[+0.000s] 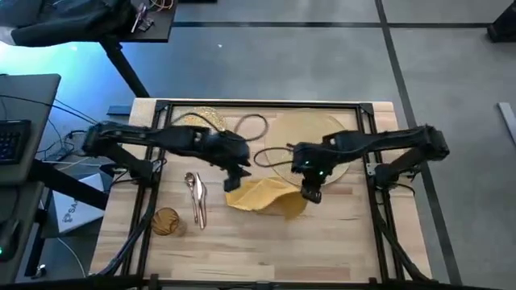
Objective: Set table place
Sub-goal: Fold the yellow table napkin on the table
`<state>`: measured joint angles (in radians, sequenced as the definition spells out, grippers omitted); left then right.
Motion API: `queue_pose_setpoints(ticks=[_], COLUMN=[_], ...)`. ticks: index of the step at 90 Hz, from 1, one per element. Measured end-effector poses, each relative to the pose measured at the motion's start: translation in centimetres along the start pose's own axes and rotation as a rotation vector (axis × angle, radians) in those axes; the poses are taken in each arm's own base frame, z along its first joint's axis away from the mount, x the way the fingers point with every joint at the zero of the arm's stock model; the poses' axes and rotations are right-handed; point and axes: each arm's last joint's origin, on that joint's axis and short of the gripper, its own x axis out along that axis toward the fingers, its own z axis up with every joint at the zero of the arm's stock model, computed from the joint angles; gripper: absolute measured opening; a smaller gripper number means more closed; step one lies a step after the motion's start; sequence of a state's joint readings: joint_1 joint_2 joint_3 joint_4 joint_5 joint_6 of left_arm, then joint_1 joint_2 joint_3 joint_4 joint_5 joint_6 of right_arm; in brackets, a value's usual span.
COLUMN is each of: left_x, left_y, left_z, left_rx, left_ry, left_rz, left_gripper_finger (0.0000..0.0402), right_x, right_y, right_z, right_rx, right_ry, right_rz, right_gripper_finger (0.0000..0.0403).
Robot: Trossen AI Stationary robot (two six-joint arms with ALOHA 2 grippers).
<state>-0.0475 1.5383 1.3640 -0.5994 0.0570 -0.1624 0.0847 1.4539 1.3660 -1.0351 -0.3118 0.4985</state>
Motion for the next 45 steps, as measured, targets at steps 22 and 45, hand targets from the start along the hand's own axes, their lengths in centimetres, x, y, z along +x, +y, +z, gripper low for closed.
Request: queue_pose_setpoints(ticks=[22,45], left_x=[7.1,11.0], left_y=[0.1,-0.2], left_z=[0.8,0.5], left_rx=[0.01,-0.048], left_ry=[-0.092,-0.131], left_rz=[-0.11,-0.183], left_gripper_finger=[0.014,0.014], right_x=[-1.7,-1.7], right_y=[0.1,0.0], right_z=[-1.0,-1.0], right_rx=[0.017,-0.014], right_ry=[-0.035,-0.037], right_rz=[-0.019,-0.038], right_gripper_finger=[0.0,0.0])
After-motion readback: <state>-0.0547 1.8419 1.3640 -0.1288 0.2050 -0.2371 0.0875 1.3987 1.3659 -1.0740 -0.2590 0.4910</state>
